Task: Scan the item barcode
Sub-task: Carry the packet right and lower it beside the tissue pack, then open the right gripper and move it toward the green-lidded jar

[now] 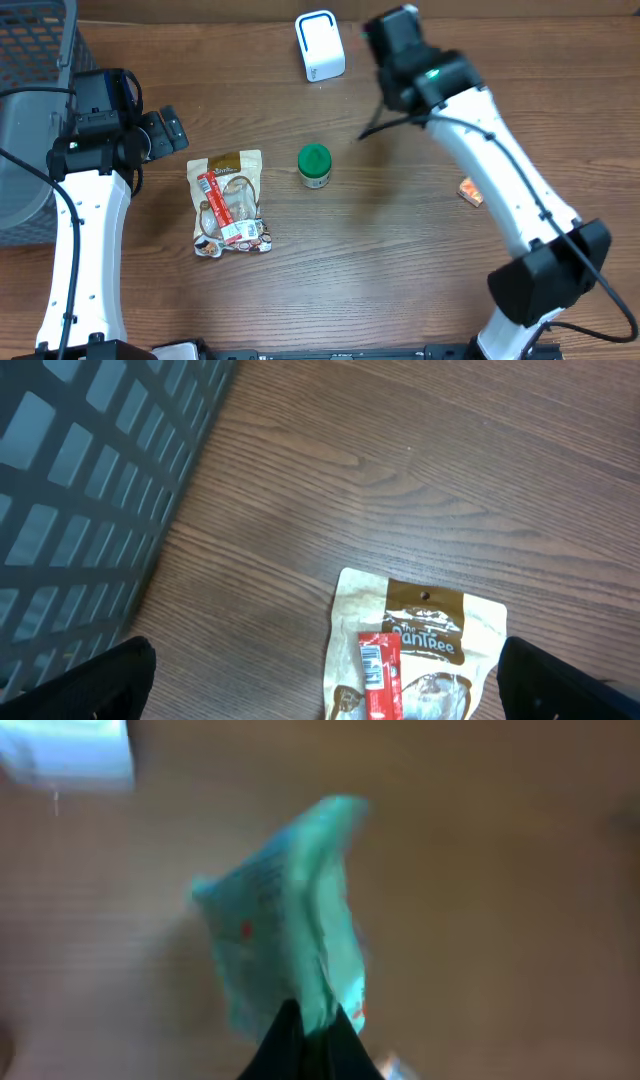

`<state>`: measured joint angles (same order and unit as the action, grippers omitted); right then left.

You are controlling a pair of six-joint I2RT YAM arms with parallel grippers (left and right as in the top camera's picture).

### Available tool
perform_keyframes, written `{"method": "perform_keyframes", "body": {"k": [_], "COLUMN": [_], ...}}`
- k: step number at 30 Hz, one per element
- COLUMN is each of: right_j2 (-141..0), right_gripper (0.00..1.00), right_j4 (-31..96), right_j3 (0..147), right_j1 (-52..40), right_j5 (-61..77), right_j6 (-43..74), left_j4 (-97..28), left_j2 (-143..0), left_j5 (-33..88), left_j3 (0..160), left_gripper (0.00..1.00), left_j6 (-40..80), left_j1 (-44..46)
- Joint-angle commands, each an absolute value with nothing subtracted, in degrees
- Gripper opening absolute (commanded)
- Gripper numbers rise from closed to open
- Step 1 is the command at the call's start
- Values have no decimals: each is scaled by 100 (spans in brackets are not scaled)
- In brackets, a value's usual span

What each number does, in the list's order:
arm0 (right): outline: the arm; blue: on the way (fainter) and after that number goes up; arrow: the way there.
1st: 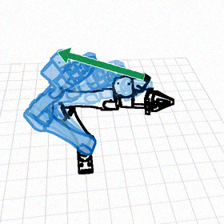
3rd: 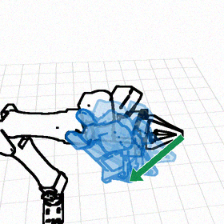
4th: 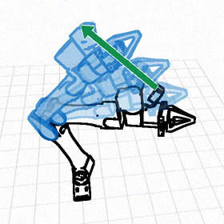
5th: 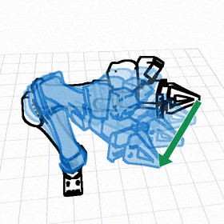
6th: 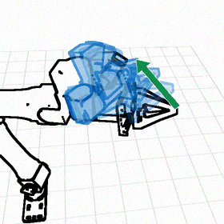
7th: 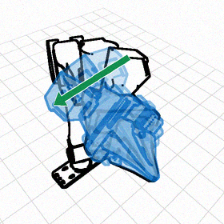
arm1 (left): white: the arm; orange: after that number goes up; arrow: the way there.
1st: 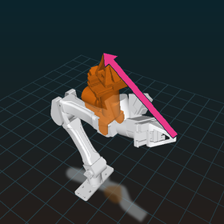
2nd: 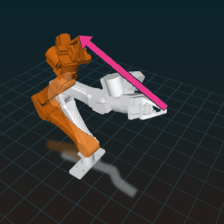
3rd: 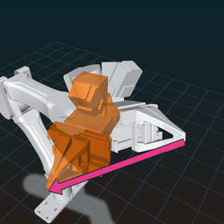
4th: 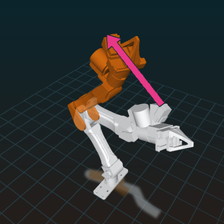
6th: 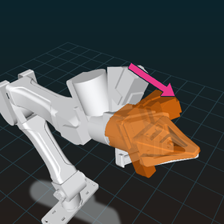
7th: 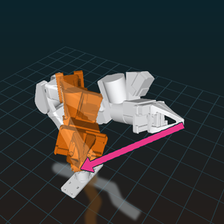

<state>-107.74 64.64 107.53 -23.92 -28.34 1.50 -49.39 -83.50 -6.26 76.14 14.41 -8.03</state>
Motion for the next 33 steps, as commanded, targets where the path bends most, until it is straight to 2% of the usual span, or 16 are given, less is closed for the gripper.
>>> {"method": "perform_keyframes", "body": {"k": [1, 8, 9, 11, 12, 13, 16, 19, 23, 25, 33], "right_j2": [-10969, -11043, -11043, -11043, -11043, -11043, -11043, -11043, -11043, -11043, -11052], "right_gripper": [4, 4, 8, 20, 31, 49, 70, 72, 70, 66, 64], "right_j4": [7207, 7118, 7078, 7008, 6967, 6969, 6923, 6751, 6381, 6224, 5413], "right_j3": [10396, 9214, 9087, 8897, 8840, 8831, 8833, 8833, 8827, 8812, 8259], "right_j1": [-1625, -720, -617, -408, -316, -252, -141, -126, -320, -508, -1564], "right_j5": [-624, -250, -285, -580, -790, -932, -1011, -838, 904, 1295, 829], "right_j6": [875, 856, 858, 943, 1142, 1302, 1505, 2036, 2294, 2298, 2775], "left_j4": [-4928, -4928, -4928, -4928, -4928, -4928, -4928, -4928, -4928, -4928, -4928], "left_j2": [-8324, -8324, -8324, -8324, -8324, -8324, -8324, -8324, -8324, -8324, -8324], "left_j5": [-655, -655, -655, -655, -655, -655, -655, -655, -655, -655, -655], "left_j3": [7708, 7708, 7708, 7708, 7708, 7708, 7708, 7708, 7708, 7708, 7708], "left_gripper": [100, 99, 99, 100, 100, 100, 100, 100, 100, 100, 100], "left_j6": [1347, 1347, 1347, 1347, 1347, 1347, 1347, 1347, 1347, 1347, 1347], "left_j1": [-823, -823, -823, -823, -823, -823, -823, -823, -823, -823, -823]}}
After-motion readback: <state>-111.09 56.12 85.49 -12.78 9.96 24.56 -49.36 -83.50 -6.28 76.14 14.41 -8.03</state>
